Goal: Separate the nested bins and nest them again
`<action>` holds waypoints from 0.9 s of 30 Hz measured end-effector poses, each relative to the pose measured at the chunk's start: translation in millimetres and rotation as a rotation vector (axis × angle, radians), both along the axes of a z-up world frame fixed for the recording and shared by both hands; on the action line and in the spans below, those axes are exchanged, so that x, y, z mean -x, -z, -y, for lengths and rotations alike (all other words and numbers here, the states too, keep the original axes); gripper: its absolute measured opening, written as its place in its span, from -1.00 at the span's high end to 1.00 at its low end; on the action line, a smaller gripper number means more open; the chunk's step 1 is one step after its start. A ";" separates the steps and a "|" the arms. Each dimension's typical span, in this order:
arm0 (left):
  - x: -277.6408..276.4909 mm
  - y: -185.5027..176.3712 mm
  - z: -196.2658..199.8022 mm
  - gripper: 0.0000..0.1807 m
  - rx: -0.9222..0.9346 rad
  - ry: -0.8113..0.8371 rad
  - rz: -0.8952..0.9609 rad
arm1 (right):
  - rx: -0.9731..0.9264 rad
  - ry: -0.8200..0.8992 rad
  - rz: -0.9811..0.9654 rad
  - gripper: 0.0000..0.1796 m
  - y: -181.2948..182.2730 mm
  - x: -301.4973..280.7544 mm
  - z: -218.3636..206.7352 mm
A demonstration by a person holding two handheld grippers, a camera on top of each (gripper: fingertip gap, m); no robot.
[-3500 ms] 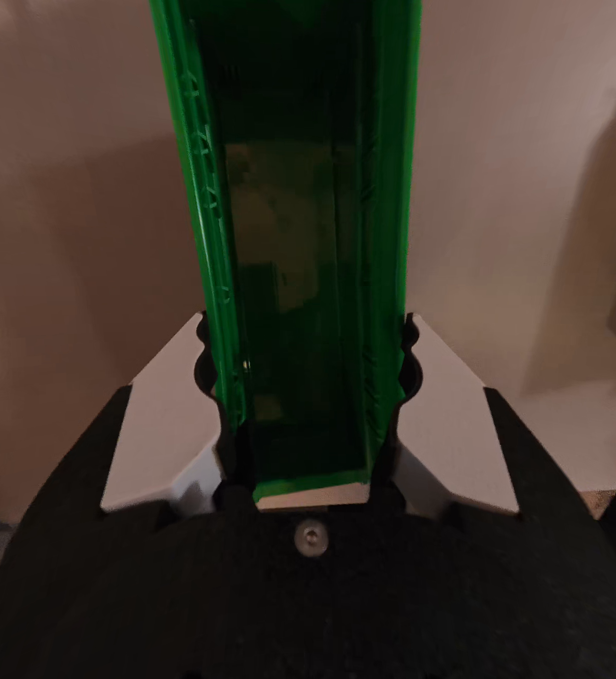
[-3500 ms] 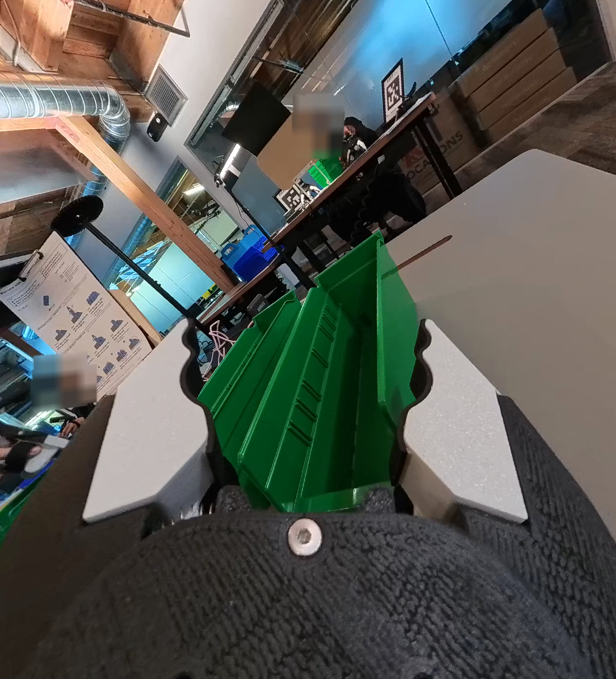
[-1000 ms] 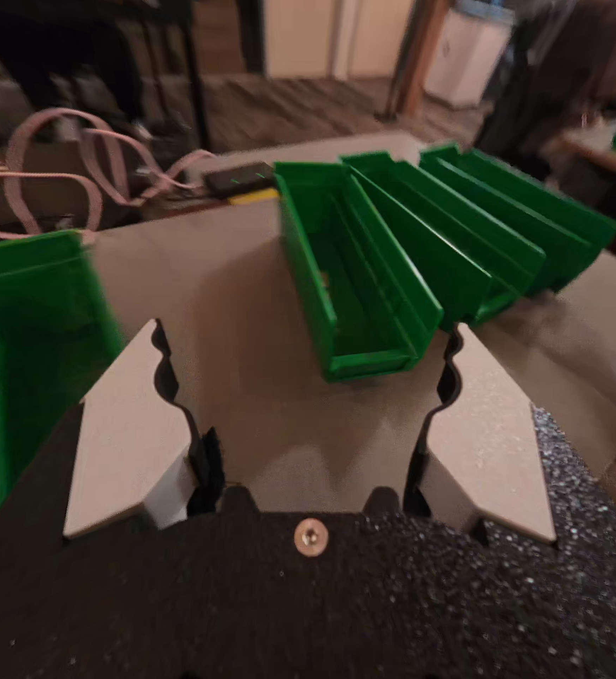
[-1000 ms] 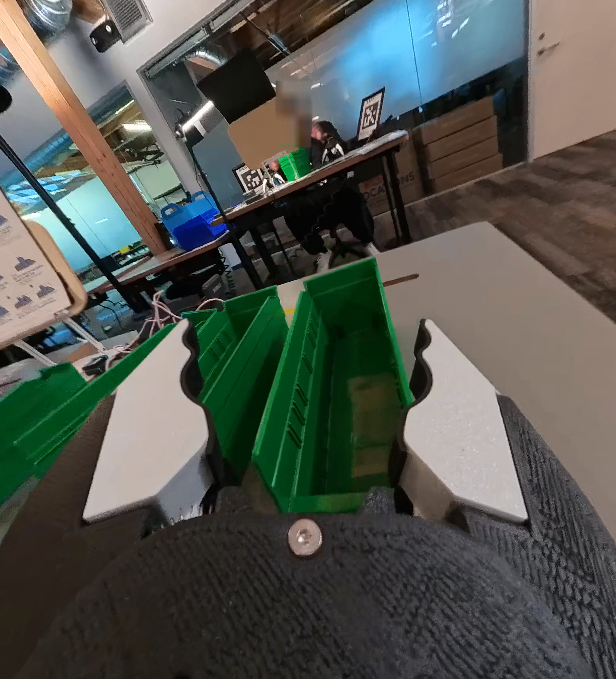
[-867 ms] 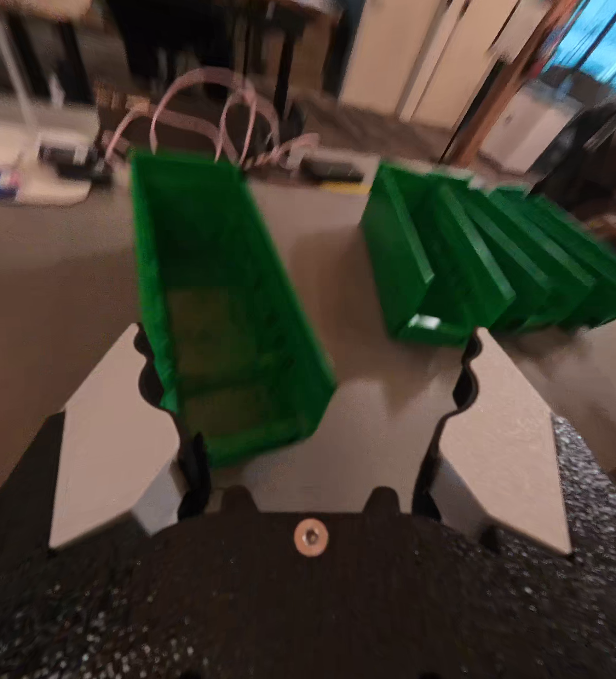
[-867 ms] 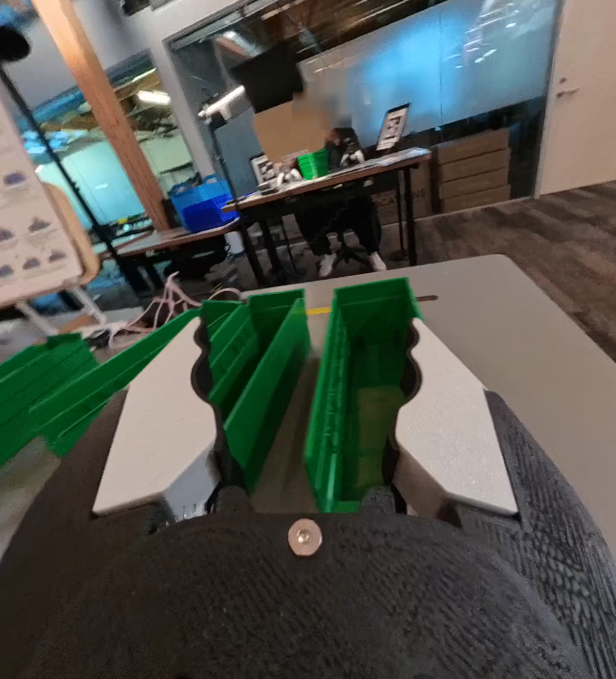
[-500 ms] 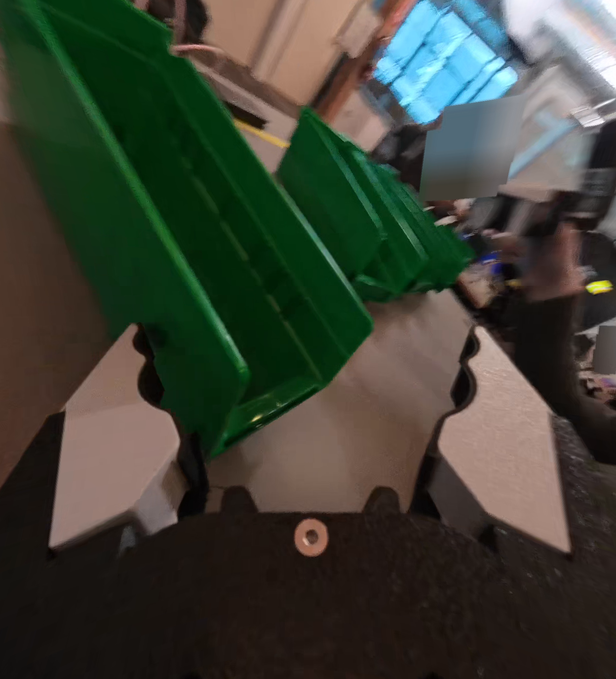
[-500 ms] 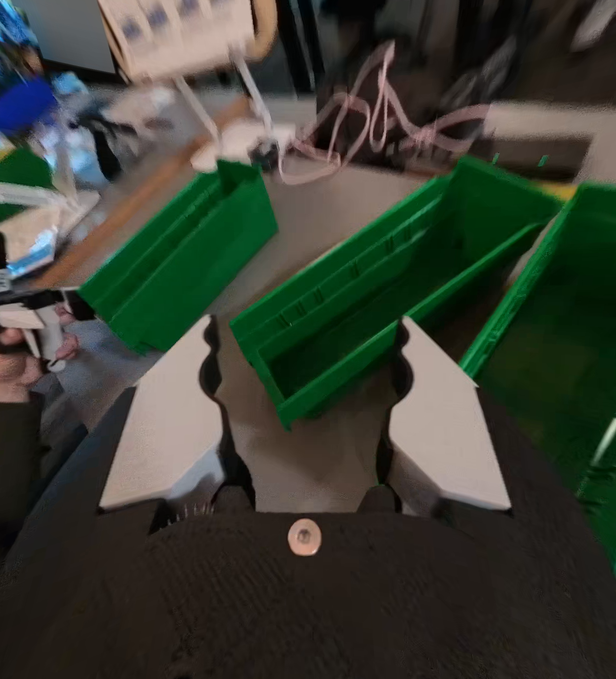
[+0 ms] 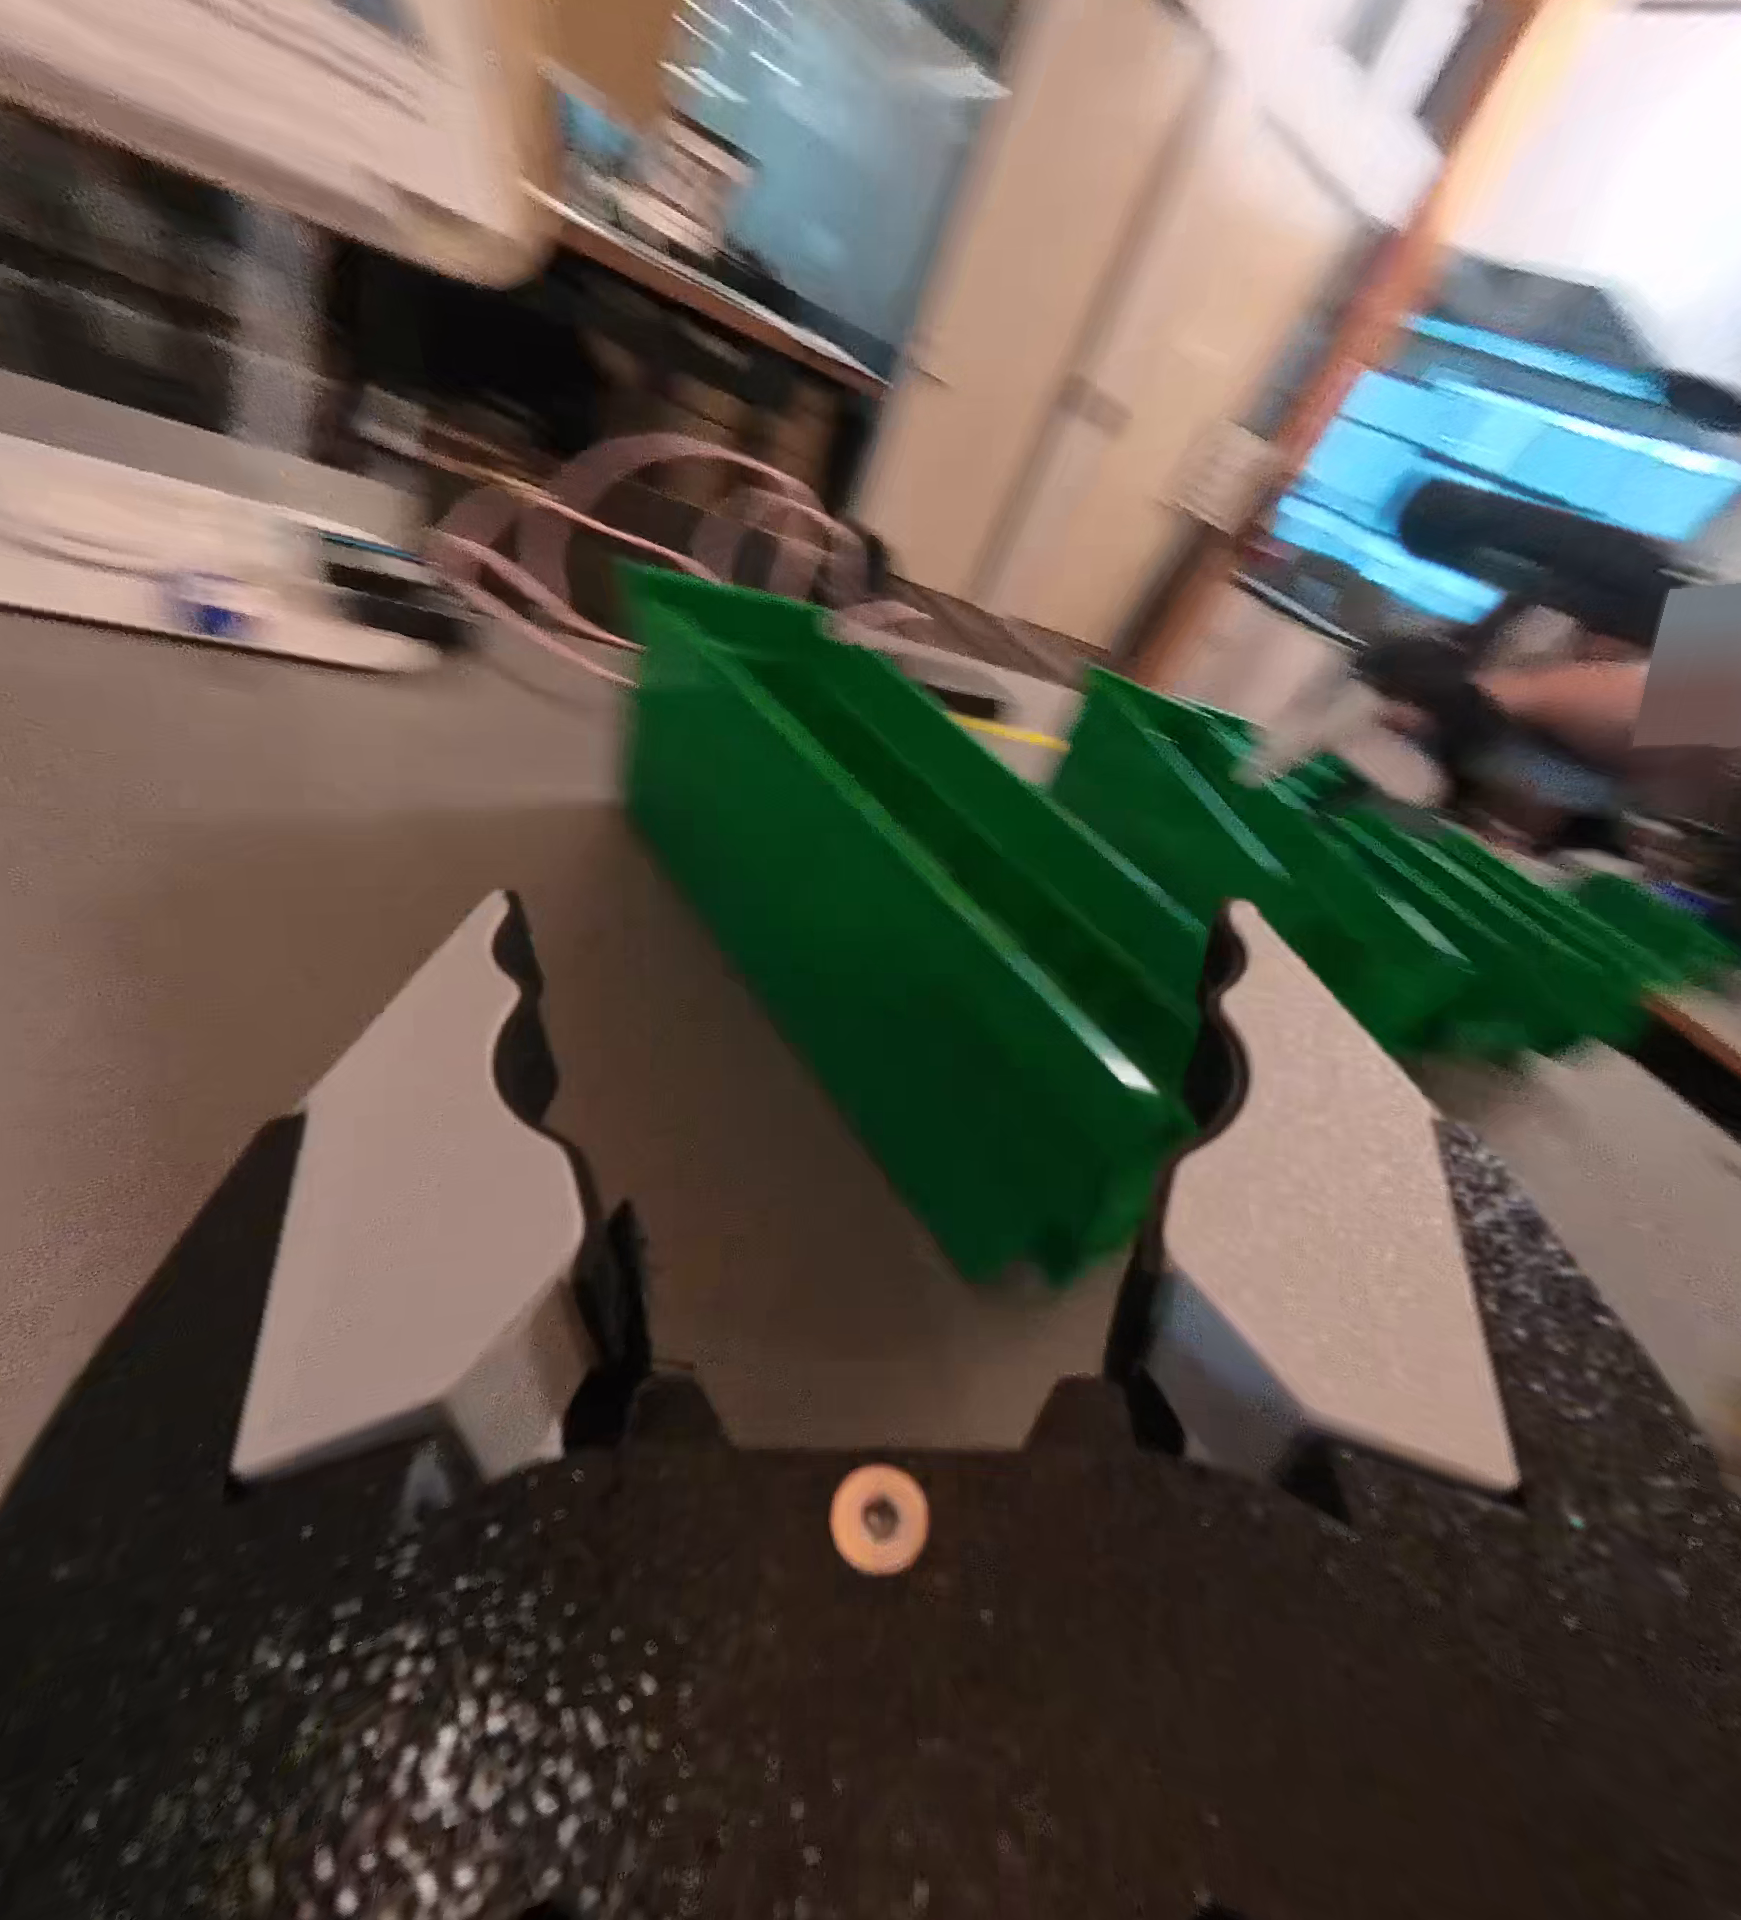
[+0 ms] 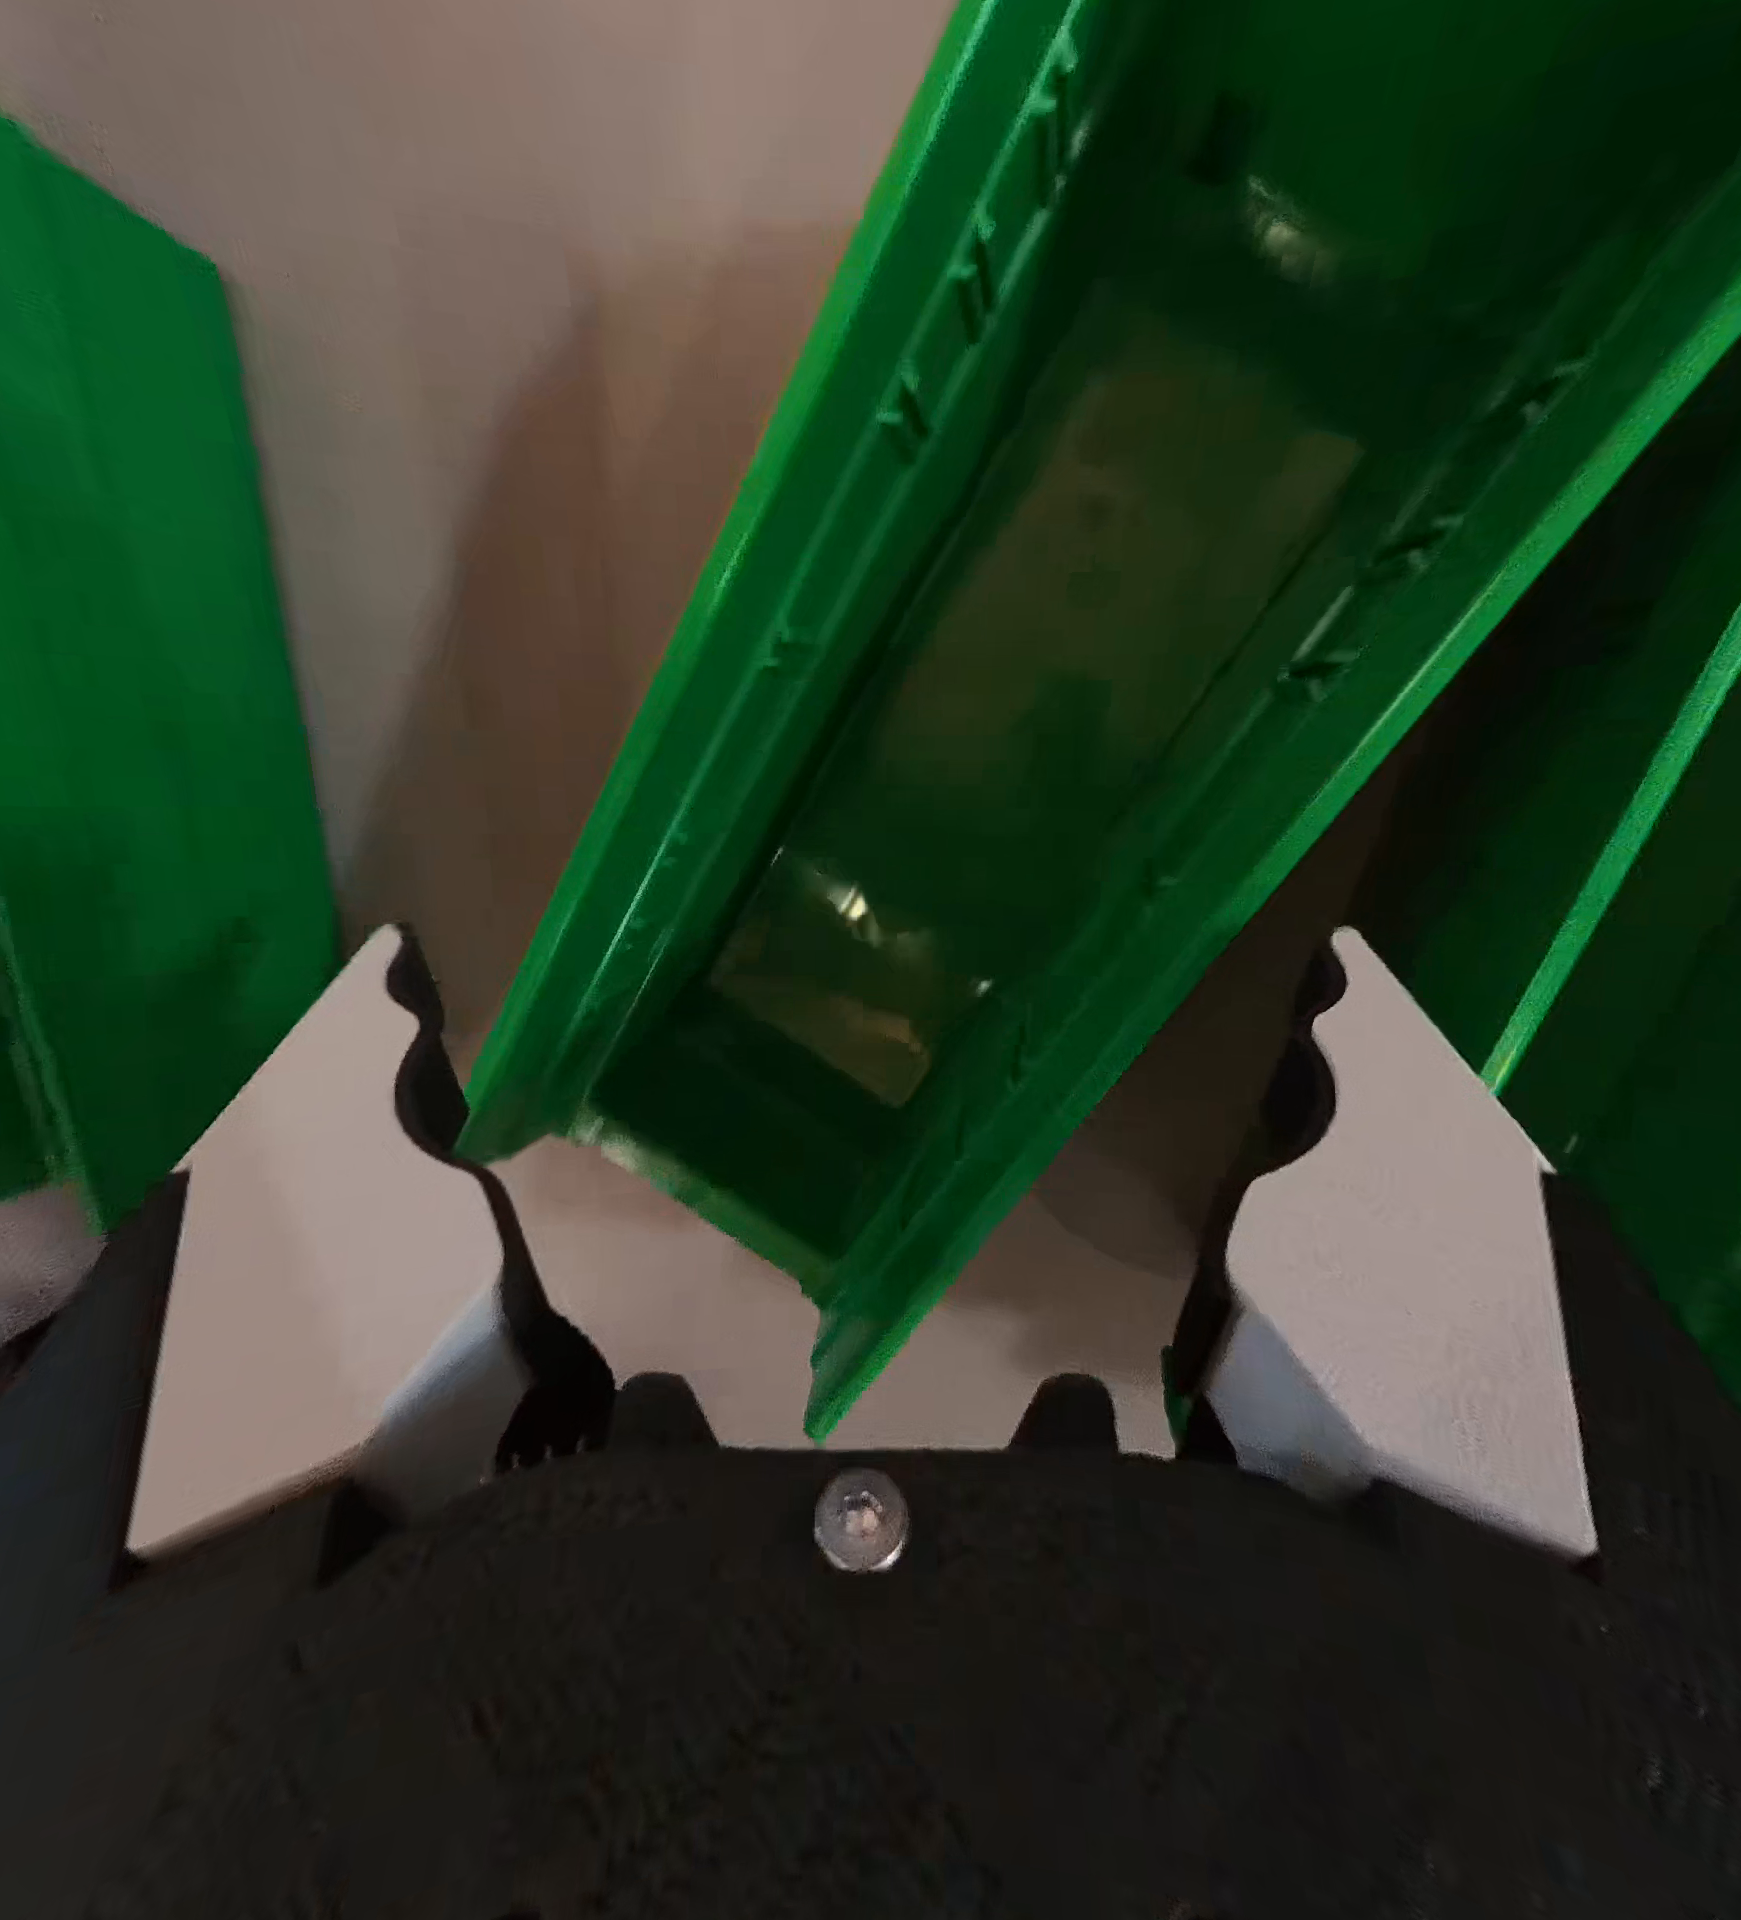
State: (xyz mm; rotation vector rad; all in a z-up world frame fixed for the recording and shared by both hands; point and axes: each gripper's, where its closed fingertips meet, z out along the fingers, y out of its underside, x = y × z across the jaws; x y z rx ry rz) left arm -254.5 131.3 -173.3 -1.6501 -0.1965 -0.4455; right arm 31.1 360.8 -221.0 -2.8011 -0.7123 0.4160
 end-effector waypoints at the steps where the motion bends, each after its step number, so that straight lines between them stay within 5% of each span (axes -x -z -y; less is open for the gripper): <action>1: 24.7 1.8 7.4 -0.37 0.009 -0.119 -0.030 | -0.006 0.022 0.016 -0.74 2.7 0.2 -5.7; 8: 83.4 49.6 36.8 -0.55 0.317 -0.331 -0.239 | 0.033 0.082 0.163 -0.60 24.4 -0.6 -17.4; 16: 70.2 71.5 19.7 -0.56 0.367 -0.240 -0.167 | 0.000 0.066 0.200 -0.25 15.2 5.0 -14.1; 27: 51.2 89.4 5.7 -0.53 0.429 -0.171 -0.185 | -0.182 -0.135 0.043 -0.12 -108.5 110.8 31.5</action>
